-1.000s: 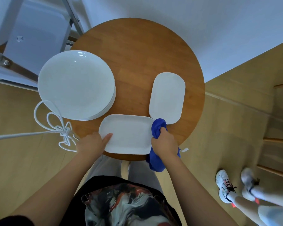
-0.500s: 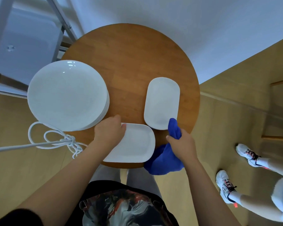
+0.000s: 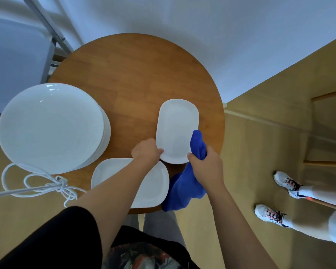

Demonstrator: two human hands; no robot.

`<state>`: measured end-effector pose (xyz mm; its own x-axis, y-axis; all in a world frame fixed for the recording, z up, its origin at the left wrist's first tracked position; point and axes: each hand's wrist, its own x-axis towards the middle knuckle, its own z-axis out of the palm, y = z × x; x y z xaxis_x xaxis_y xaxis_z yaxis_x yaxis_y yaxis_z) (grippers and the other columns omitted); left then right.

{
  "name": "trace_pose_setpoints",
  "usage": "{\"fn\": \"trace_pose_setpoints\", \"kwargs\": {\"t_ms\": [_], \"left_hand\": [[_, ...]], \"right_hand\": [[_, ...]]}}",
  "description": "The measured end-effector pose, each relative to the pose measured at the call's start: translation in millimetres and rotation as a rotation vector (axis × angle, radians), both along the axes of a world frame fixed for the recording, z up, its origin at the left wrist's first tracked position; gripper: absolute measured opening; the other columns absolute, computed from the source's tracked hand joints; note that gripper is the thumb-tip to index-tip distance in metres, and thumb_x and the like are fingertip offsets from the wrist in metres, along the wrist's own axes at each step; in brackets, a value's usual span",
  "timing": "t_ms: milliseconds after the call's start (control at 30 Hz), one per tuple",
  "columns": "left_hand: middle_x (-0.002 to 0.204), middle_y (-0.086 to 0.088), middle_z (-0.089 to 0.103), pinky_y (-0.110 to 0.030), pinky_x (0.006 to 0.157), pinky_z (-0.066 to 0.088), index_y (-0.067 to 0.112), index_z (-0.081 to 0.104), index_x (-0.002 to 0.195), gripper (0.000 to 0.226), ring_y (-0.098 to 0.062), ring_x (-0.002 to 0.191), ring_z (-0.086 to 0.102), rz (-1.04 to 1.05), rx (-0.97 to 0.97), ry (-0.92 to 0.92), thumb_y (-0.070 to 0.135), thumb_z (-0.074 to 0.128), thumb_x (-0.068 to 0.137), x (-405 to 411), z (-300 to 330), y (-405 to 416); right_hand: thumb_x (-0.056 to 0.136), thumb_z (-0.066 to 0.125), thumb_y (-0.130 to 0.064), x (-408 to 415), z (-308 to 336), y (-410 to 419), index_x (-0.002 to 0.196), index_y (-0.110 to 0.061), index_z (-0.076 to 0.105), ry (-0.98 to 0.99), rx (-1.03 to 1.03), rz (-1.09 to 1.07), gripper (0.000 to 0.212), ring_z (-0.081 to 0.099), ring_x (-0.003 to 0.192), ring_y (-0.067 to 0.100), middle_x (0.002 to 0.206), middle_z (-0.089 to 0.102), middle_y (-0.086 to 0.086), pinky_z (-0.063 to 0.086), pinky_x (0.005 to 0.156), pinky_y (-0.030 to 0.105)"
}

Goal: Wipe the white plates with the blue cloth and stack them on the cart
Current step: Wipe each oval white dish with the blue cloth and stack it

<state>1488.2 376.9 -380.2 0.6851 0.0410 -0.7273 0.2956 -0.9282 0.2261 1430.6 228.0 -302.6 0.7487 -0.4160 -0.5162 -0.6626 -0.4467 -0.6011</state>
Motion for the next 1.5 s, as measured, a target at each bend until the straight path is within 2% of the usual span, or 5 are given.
{"fn": "trace_pose_setpoints", "kwargs": {"t_ms": [733, 933, 1133, 1333, 1500], "left_hand": [[0.109, 0.001, 0.059, -0.032, 0.077, 0.054, 0.027, 0.051, 0.106, 0.023, -0.016, 0.098, 0.058, 0.972, -0.783, -0.071, 0.042, 0.035, 0.101, 6, 26, 15], [0.120, -0.004, 0.059, -0.050, 0.091, 0.052, 0.025, 0.049, 0.125, 0.038, -0.026, 0.109, 0.058, 1.029, -0.927, 0.114, 0.050, 0.036, 0.099, 8, 59, 19], [0.119, -0.013, 0.065, -0.045, 0.101, 0.046, 0.009, 0.057, 0.121, 0.046, -0.028, 0.113, 0.060, 0.983, -1.022, -0.010, 0.044, 0.037, 0.100, 2, 84, 21], [0.099, 0.000, 0.074, -0.031, 0.087, 0.052, 0.022, 0.069, 0.107, 0.052, -0.015, 0.098, 0.068, 0.925, -1.000, 0.046, 0.056, 0.030, 0.097, -13, 94, 27], [0.091, 0.005, 0.074, -0.023, 0.075, 0.051, 0.026, 0.070, 0.099, 0.055, -0.007, 0.087, 0.069, 0.767, -0.980, -0.015, 0.060, 0.027, 0.096, -14, 106, 26]], "right_hand": [[0.082, 0.054, -0.045, 16, 56, -14, 0.095, 0.008, 0.057, -0.161, 0.180, -0.104, 0.055, 0.060, 0.091, 0.039, 0.099, 0.061, 0.028, 0.051, 0.077, 0.046], [0.080, 0.051, -0.048, 34, 70, 18, 0.116, -0.024, 0.053, -0.210, 0.325, 0.089, 0.043, 0.057, 0.096, -0.002, 0.109, 0.061, -0.014, 0.044, 0.073, 0.009], [0.100, 0.034, -0.041, 19, 42, 52, 0.152, -0.027, 0.011, -0.049, -0.258, 0.844, 0.058, 0.019, 0.144, 0.019, 0.158, 0.018, -0.003, 0.026, 0.113, 0.042], [0.095, 0.036, -0.031, 2, 44, 78, 0.133, -0.007, 0.053, -0.297, -0.551, 0.820, 0.049, 0.060, 0.100, 0.031, 0.117, 0.062, 0.016, 0.050, 0.082, 0.041], [0.093, 0.033, -0.031, -2, 42, 95, 0.135, -0.011, 0.053, -0.281, -0.692, 0.602, 0.050, 0.051, 0.122, 0.041, 0.135, 0.051, 0.024, 0.048, 0.084, 0.049]]}}
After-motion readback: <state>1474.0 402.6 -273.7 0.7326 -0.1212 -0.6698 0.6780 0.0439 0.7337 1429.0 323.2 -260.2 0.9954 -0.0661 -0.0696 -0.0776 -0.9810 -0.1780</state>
